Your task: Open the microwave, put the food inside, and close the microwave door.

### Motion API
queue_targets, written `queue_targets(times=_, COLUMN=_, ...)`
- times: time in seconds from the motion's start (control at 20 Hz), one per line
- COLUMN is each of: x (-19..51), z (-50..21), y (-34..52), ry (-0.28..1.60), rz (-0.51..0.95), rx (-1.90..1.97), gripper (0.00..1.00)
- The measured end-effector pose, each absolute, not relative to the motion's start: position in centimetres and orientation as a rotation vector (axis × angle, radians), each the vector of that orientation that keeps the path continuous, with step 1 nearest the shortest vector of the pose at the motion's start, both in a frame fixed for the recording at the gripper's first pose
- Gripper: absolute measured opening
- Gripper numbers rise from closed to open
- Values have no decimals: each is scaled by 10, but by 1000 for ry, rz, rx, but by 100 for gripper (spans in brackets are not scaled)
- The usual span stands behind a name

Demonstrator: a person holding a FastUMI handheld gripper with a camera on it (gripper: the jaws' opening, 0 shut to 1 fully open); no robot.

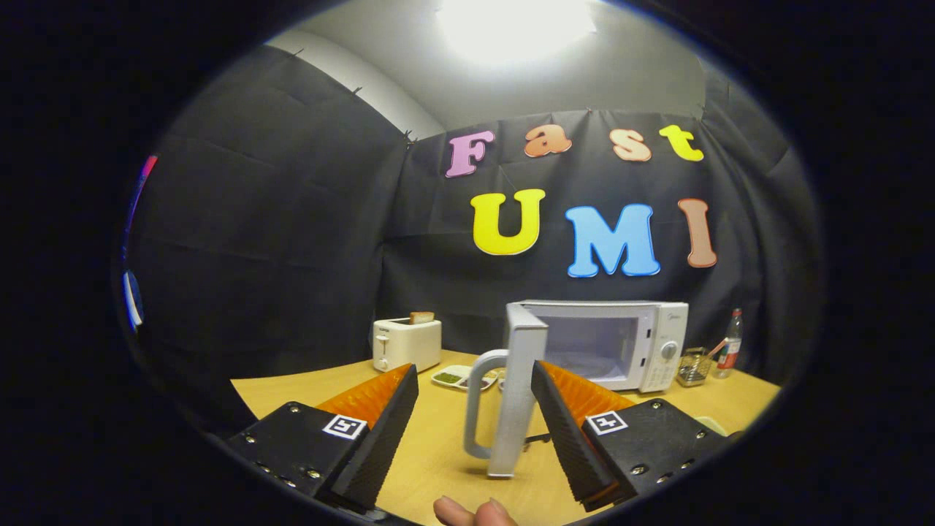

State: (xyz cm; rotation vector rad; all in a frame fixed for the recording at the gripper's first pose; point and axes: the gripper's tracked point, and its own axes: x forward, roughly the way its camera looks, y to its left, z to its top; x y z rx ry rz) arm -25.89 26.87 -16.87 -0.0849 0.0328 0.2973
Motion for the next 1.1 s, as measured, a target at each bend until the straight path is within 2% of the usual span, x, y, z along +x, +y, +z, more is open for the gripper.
queue_targets(times=0.2, x=-260, z=-184, y=226, ry=71, rz=336, rx=-98, gripper=94)
queue_targets(times=0.6, x=-238, z=-237, y=88, ry=195, rz=247, rx=-198, gripper=94)
queue_targets(times=0.9, x=-235, z=-308, y=4, ry=447, rz=255, rx=-248, gripper=94)
queue_targets(times=1.1, x=-228, z=-335, y=-18, ry=590, rz=266, rx=-138, gripper=94)
